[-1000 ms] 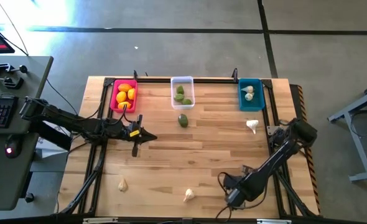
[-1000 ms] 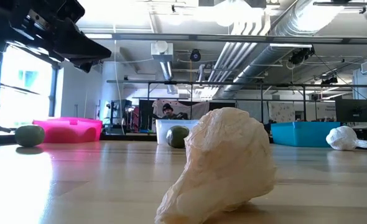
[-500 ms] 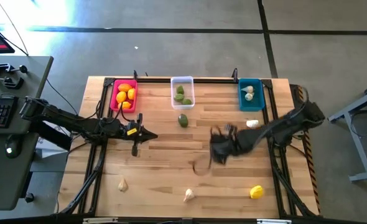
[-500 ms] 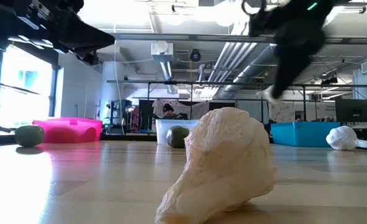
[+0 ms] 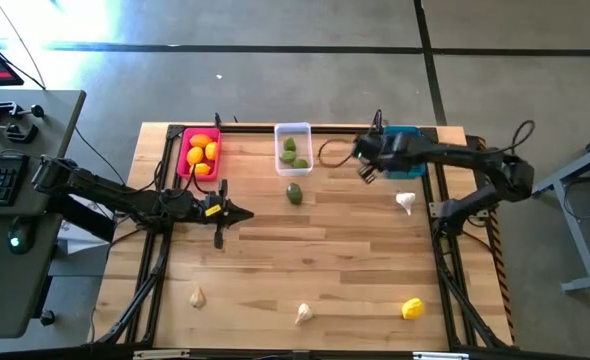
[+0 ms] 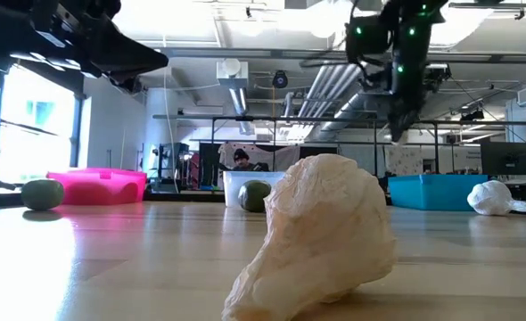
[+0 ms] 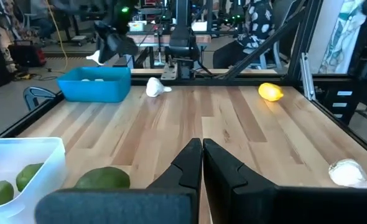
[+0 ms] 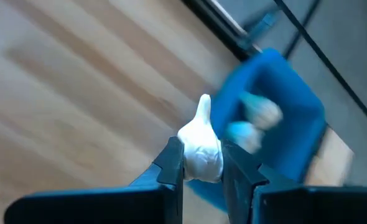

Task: Sort produce into baskets
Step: Put the garlic into the blue bin, then put the lime into the white bin

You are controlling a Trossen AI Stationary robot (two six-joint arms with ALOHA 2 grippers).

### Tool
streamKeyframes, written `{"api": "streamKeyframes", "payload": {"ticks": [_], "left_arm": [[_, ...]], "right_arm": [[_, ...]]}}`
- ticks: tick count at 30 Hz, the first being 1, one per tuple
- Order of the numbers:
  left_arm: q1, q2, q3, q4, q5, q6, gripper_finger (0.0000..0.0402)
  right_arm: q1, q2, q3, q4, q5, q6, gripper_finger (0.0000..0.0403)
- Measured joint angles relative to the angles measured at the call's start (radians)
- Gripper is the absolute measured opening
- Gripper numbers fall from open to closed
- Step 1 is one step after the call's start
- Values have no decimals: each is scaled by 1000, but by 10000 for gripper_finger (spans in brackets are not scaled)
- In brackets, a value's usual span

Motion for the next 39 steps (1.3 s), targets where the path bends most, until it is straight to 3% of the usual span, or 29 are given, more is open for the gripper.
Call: {"api": "streamKeyframes", "payload": {"ticks": [4,8,17,21,30,34,39], "left_arm": [[0,0,0,0,0,0,0],[0,0,0,-1,0,0,0],[0,0,0,-2,0,-1,0],[0,0,0,-2,3,-8,0],[0,0,0,-69,4,-21,1],[0,4,-1,-71,4,-26,1],[0,4,-1,-74,4,-9,1]], "right_arm": [[-123,0,-18,-23,-21,-22,56],[-225,1,-126,41,-89,-44,56],[-342,1,-325,280,-114,-21,61],[-357,1,-333,302,-112,-16,89],[-331,-3,-229,259,-78,-9,203],[-287,-37,-168,219,-79,-26,202],[-169,-138,-167,281,-31,-24,150]]}}
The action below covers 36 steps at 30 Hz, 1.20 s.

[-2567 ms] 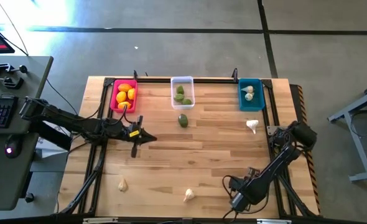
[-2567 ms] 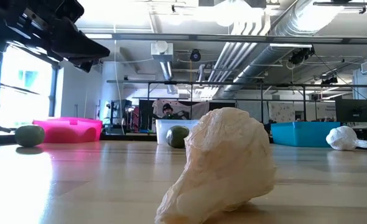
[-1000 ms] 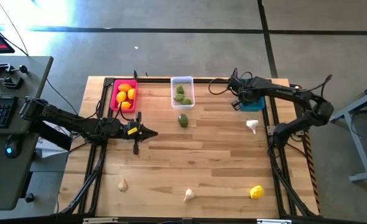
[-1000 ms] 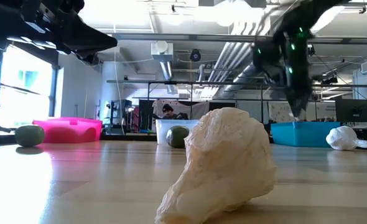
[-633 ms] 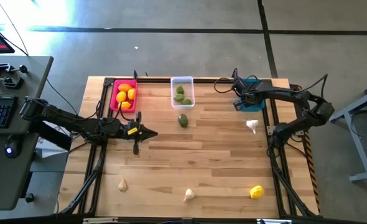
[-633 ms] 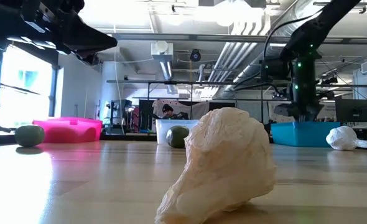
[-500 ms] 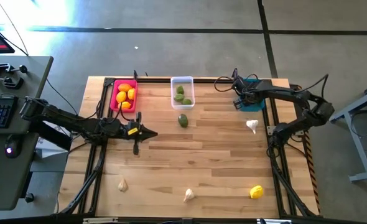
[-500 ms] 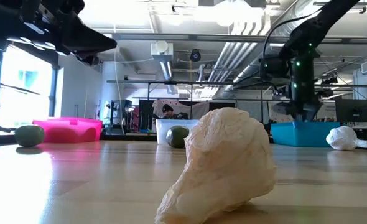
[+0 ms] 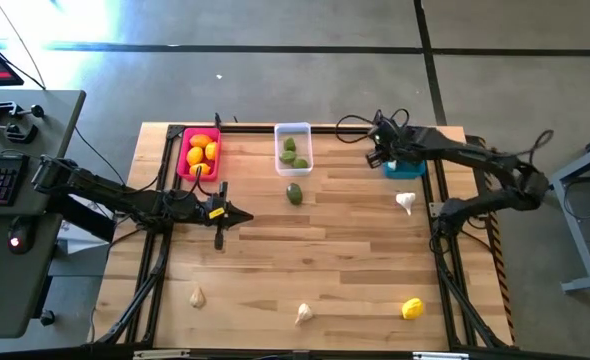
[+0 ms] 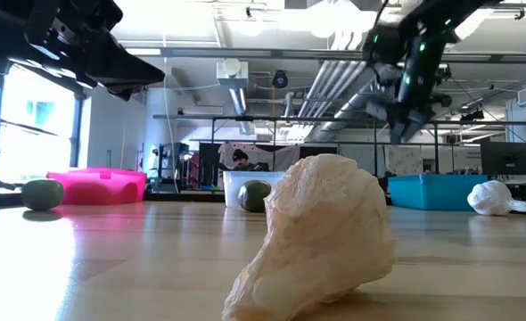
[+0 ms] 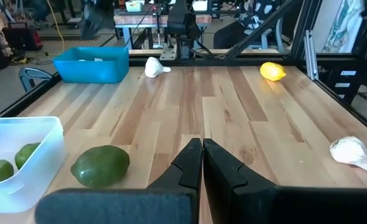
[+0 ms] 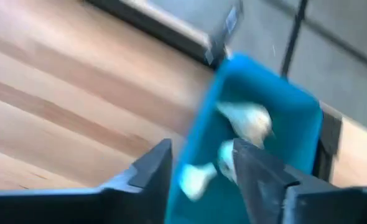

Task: Sort produce into baskets
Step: Put the lime into the white bin

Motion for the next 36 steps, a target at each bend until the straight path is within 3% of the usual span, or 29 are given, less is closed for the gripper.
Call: {"api": "streamKeyframes", "payload": {"ticks": [8,14,19,26,31,36], "left_arm": [[0,0,0,-6,-1,2,1],[0,0,0,-1,-3,2,1],[0,0,0,-2,-3,26,1],[0,0,0,23,17,20,0],[-1,0,0,23,19,11,0],[-1,0,0,23,19,2,0]], "right_arm": [[314,-152,-210,426,42,32,10],[589,-98,-405,901,115,-15,12],[750,23,-450,1140,169,-48,5],[779,196,-386,1190,-64,14,10],[745,312,-318,1190,-33,17,17],[717,439,-202,1189,-14,-8,78]]}}
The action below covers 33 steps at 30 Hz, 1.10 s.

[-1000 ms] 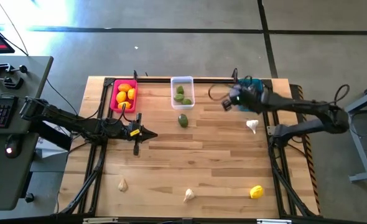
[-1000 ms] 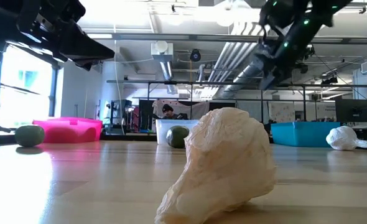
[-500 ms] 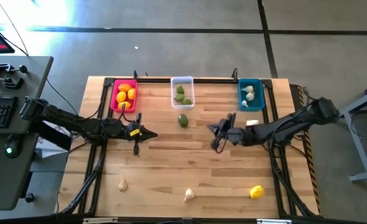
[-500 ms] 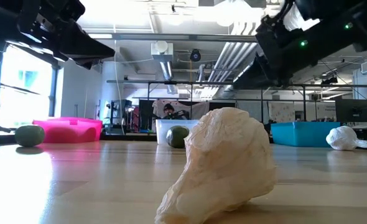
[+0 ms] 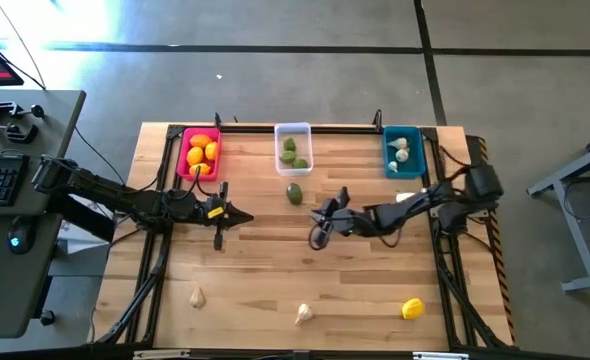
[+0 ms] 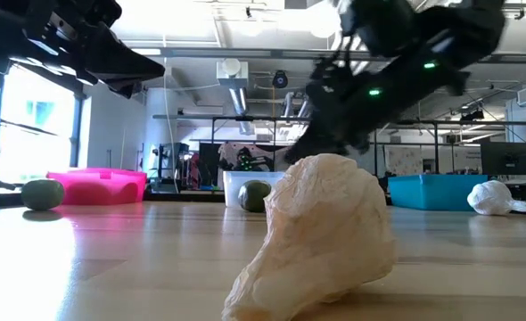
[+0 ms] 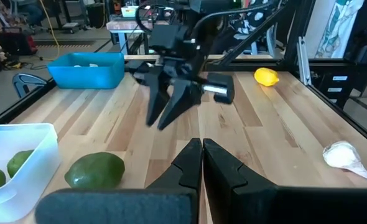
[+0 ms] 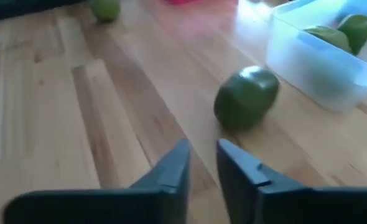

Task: Sort produce into baskets
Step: Put the lime into the white bin

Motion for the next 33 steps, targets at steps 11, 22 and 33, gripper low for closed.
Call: {"api": "streamKeyframes", "payload": {"ticks": [11,22,33], "left_arm": [[0,0,0,4,0,-19,0],[1,0,0,5,0,-7,0],[1,0,0,5,0,0,0]], "right_arm": [[-22,153,291,-305,263,57,250],[-66,154,315,-327,240,172,273],[-87,230,316,-187,185,158,273]]}}
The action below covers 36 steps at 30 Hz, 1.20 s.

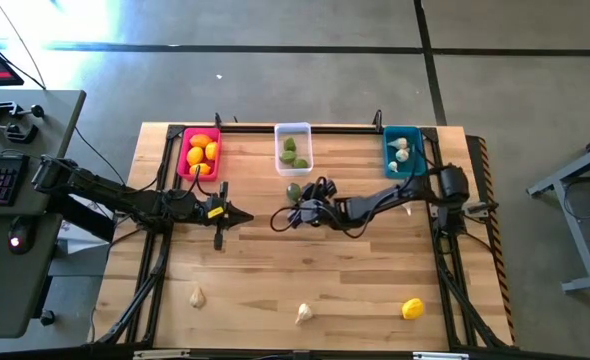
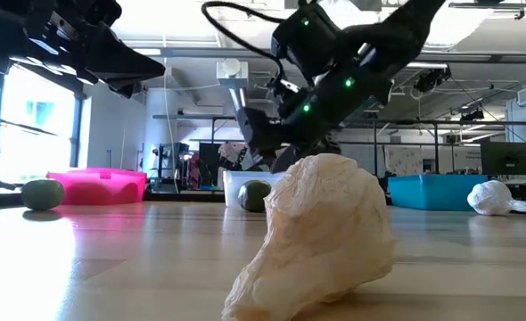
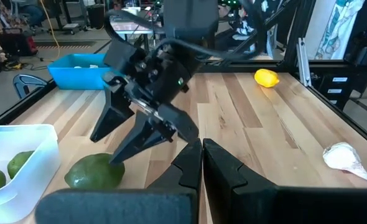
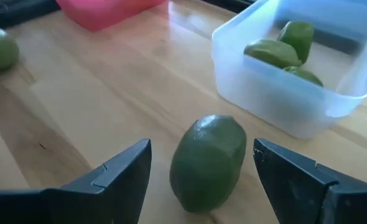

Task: Sort produce into baskets
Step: Put the lime into the white bin

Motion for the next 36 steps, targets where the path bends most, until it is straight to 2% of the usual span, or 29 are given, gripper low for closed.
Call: {"api": "streamKeyframes", "payload": {"ticks": [5,12,18,24,27,33,36], "left_arm": [[0,0,0,0,0,0,0],[0,0,0,0,0,0,0],[0,0,0,0,0,0,0],[-1,0,0,-3,0,-1,0],[0,0,0,-5,0,0,0],[0,0,0,-6,0,-1,0],[0,0,0,-7,0,-1,0]], "right_arm": [[-3,18,0,1,45,6,273],[-33,18,0,9,26,7,273],[-46,56,1,98,-62,2,273],[-46,104,1,111,-37,33,268],[-47,104,1,113,-38,32,246],[-62,102,1,116,-101,7,164],[-64,97,1,116,-114,-15,137]]}}
